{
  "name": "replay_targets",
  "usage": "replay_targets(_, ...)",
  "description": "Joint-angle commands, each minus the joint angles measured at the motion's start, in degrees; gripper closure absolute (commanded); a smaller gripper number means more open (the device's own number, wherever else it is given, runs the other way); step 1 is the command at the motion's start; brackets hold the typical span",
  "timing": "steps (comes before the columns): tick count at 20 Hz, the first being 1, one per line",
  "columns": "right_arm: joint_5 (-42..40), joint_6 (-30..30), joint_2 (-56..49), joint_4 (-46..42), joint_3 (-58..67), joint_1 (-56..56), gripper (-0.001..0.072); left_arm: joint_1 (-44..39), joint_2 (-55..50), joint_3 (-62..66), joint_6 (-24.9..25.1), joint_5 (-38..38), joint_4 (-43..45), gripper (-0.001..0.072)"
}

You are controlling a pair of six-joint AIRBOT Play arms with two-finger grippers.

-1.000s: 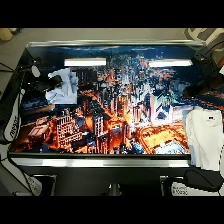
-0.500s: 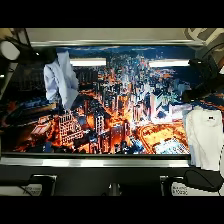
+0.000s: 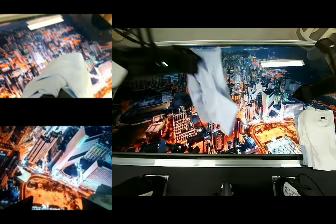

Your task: Fold the shirts.

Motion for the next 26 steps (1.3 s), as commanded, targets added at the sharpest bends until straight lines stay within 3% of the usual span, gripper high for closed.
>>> replay_targets(1, 1.4, 2.2, 6.7, -3.0, 0.0, 0.0, 0.0058, -7.8, -4.5, -11.8, -4.3, 3.0, -1.7, 0.0678)
replay_targets(5, 5.2, 2.5, 6.4, -2.6, -0.1, 0.0, 0.0058, -13.1, -16.2, -18.1, -2.3, 11.7, -21.7, 0.0677)
replay_targets(6, 5.3, 2.1, 5.9, -2.6, -0.6, 0.0, 0.0058, -13.8, -18.8, -17.5, -1.1, 11.8, -26.5, 0.0565)
replay_targets(7, 4.9, 0.9, 5.3, -2.6, -1.7, 0.0, 0.0056, -13.9, -20.2, -16.9, -0.7, 11.4, -30.4, 0.0149)
replay_targets(8, 4.7, -0.5, 4.3, -2.5, -3.7, 0.0, 0.0031, -13.3, -20.3, -16.7, -0.6, 11.1, -31.3, -0.0013)
replay_targets(10, 3.5, -0.9, 2.3, -1.2, -10.6, 0.0, 0.0032, -9.2, -18.2, -15.3, -0.6, 6.4, -27.0, -0.0013)
replay_targets(14, 1.9, -4.1, 1.2, 9.1, -28.4, 0.1, 0.0033, 4.5, -10.2, -14.2, -0.6, -9.1, -8.4, -0.0005)
replay_targets(15, 0.7, -4.5, 1.2, 11.0, -32.0, 0.6, 0.0033, 7.5, -9.0, -14.4, -0.3, -11.9, -5.4, 0.0116)
replay_targets(17, -2.8, -5.9, 1.2, 10.8, -38.0, 4.6, 0.0031, 10.9, -8.3, -17.2, 4.7, -13.2, -6.4, 0.0123)
replay_targets(18, -5.6, -6.3, 1.1, 11.0, -40.5, 7.8, 0.0026, 11.3, -8.5, -19.5, 5.4, -12.6, -7.3, 0.0119)
replay_targets(20, -12.2, -6.4, 1.1, 11.8, -44.8, 13.9, 0.0, 11.1, -9.4, -26.0, 5.4, -7.9, -11.8, 0.0038)
replay_targets(23, -16.5, -7.0, 0.1, 14.9, -47.8, 18.0, -0.0001, 9.0, -12.6, -33.4, 7.9, 0.2, -22.1, 0.0039)
replay_targets(26, -19.8, -10.5, -0.8, 20.7, -49.0, 18.0, -0.0005, 6.1, -16.4, -33.7, 8.0, 5.2, -23.1, 0.0041)
